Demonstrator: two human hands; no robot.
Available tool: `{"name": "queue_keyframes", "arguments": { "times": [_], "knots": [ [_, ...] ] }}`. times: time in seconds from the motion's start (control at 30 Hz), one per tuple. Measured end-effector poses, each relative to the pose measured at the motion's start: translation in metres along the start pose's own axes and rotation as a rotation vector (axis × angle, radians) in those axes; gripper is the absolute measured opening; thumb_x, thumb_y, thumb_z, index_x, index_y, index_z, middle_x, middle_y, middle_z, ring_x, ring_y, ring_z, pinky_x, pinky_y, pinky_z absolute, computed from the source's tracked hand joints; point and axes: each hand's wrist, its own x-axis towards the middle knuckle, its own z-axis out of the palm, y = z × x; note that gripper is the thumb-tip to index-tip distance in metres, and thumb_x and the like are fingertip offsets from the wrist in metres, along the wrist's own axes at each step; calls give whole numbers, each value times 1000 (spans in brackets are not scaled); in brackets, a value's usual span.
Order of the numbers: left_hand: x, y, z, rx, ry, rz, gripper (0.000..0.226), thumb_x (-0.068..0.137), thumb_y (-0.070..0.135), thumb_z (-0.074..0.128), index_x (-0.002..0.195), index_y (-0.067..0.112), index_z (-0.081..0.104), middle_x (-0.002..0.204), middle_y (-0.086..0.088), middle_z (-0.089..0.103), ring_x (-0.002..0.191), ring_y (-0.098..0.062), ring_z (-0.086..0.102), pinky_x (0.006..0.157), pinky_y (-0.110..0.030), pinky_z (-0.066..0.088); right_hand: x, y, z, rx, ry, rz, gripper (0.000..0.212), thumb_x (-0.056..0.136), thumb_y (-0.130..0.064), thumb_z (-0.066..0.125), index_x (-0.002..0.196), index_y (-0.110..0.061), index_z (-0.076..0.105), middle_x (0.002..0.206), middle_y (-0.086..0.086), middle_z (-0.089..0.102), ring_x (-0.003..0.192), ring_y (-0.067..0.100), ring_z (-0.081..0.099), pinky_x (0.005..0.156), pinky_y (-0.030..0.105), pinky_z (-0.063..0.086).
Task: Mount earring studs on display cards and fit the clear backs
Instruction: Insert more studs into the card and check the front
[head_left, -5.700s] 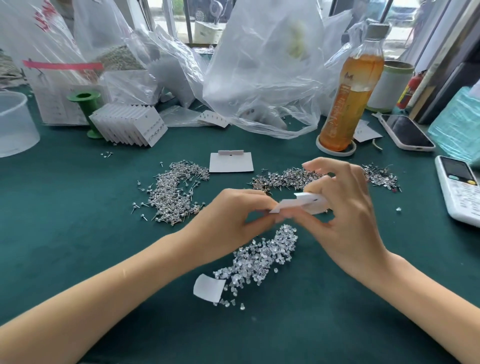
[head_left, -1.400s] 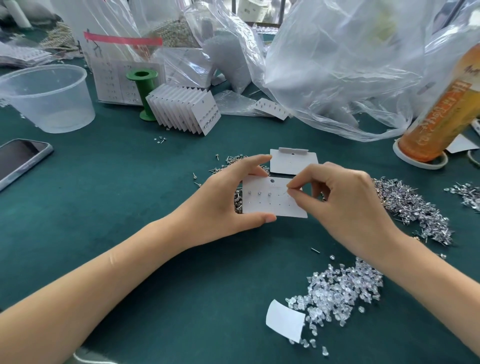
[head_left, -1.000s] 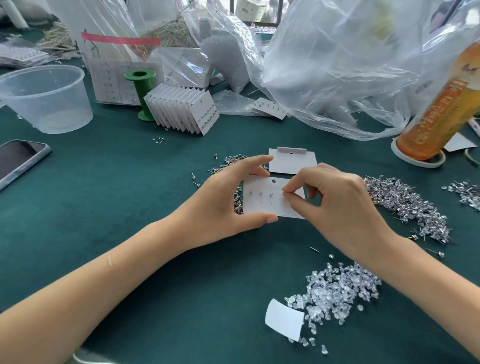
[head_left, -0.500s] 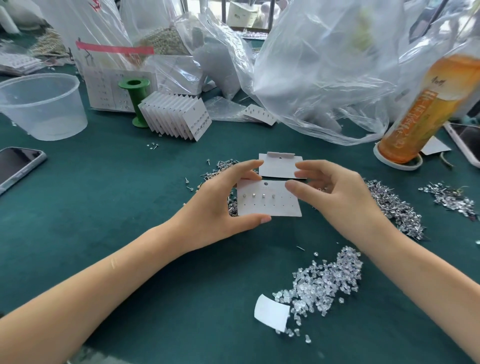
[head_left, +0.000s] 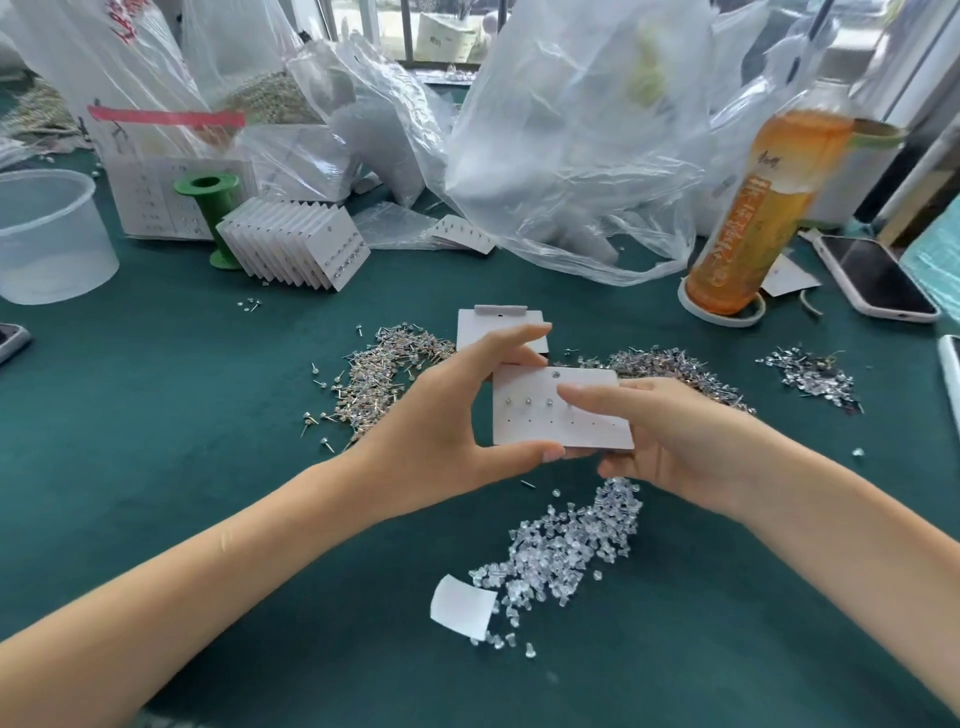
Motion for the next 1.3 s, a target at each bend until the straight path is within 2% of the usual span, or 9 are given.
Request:
{"name": "queue_keyframes", "arguments": {
  "times": [0.2,0.47,0.6,0.67,0.77,0.9,1.03,1.17,1.3],
  "knots": [
    [13,10,15,17,-48,44,81,72,36,79,140,24,36,122,7,58,116,-5,53,103,-28,41,-10,7,-16,13,27,-20,45,62,-36,74,101,-14,68,88,7,75,68,14,70,46,17,49],
    [22,18,30,1,-61,105,80,72,40,76,139,21,37,125,6,56,118,-2,51,102,-16,36,-18,20,-32,26,161,-151,45,52,-37,77,92,-18,71,80,0,74,60,8,65,44,16,43],
    [23,9,24,-47,1,-40,50,78,45,64,122,24,52,111,10,62,105,0,57,93,-18,42,-20,28,-40,63,336,-321,26,59,-32,79,82,-23,73,79,-5,75,57,4,62,43,14,40],
    [21,1,15,12,-76,-67,28,79,41,63,99,21,64,91,10,66,86,-5,60,77,-25,46,-21,33,-41,75,384,-409,12,68,-23,78,79,-24,72,80,-7,74,58,2,60,43,14,39],
    [17,-5,9,51,-317,-41,9,81,28,70,85,20,70,79,11,65,72,-9,58,65,-21,45,-22,39,-38,78,414,-495,18,63,-29,76,80,-24,72,78,-8,73,60,3,58,45,15,40],
    [12,-3,14,66,-462,-31,4,83,22,72,86,25,72,85,12,64,74,-11,60,65,-14,42,-23,43,-37,75,421,-576,19,58,-35,76,77,-31,75,78,-9,74,64,3,62,48,14,42],
    [11,0,13,43,-462,-31,7,83,19,72,88,24,73,86,11,65,74,-13,60,69,-27,49,-23,48,-35,56,412,-611,18,58,-37,75,76,-36,75,76,-11,73,64,3,61,48,14,43],
    [10,2,9,32,-517,-66,9,83,20,72,89,27,73,88,11,65,78,-15,62,74,-35,50,-22,51,-34,17,416,-638,16,62,-33,74,78,-29,73,76,-10,73,64,6,60,48,14,43],
    [8,3,7,19,-553,-78,11,82,20,72,88,29,74,92,12,64,82,-13,62,77,-27,49,-21,53,-34,7,424,-650,24,63,-31,73,86,-24,69,76,-11,73,62,5,60,48,14,42]
  ]
}}
